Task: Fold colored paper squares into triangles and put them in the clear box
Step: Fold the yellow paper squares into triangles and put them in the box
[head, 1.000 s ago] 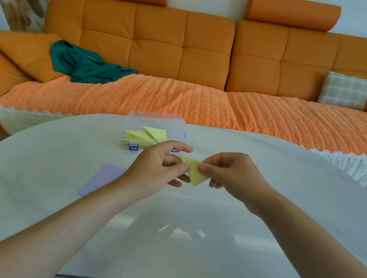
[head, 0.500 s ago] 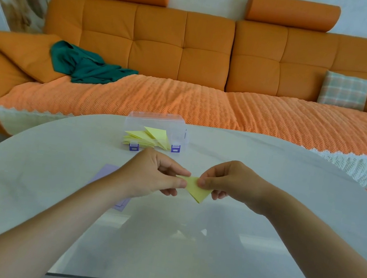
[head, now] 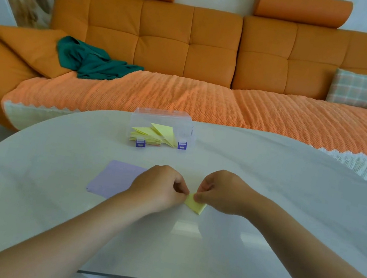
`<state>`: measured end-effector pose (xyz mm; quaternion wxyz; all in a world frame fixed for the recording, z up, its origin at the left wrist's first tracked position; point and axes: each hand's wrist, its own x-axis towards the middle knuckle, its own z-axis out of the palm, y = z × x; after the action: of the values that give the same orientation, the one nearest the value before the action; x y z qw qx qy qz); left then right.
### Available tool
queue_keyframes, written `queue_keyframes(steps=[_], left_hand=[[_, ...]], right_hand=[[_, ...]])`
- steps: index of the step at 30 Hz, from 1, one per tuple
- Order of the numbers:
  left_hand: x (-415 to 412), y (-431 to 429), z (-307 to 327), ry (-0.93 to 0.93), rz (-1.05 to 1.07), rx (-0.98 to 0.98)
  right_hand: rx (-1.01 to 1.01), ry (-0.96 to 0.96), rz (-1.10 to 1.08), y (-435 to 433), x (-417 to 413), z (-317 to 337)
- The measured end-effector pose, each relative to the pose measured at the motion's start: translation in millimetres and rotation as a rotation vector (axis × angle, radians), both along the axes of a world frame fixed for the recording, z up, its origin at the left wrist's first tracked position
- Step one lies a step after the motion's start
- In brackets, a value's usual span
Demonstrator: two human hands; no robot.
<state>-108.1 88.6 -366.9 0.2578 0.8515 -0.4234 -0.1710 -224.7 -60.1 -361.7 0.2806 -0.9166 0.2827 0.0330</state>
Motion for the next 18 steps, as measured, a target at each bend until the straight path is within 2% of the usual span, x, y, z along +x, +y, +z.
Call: queue_keyframes(steps=[6,8,12,15,18], left_hand=[[0.3,-2.0,-4.8,-0.114,-0.051,-0.028],[0.9,-1.6,-7.7,-0.180,-0.096,-0.076],[-5.7,1.8,-15.0,-0.191,-0.264,-0.230],[-11.7,6.8,-21.2,-0.240,-0.392,-0.262],[-12.3,11.3,-23.2,-0.314,-0.430,-0.274]], right_hand=[[-0.224,0.010,0.052,1.4,1.7,-2.5],[-0.198,0.012,0.047,0.8,1.4,-2.1],[-0.134,-0.019,0.018,3.3,-0.4,-3.3],[-0.102,-0.042,-0.010,5.1,-2.8,-4.2],[-0.073,-0.068,-0.015,5.1,-6.2,-6.6]])
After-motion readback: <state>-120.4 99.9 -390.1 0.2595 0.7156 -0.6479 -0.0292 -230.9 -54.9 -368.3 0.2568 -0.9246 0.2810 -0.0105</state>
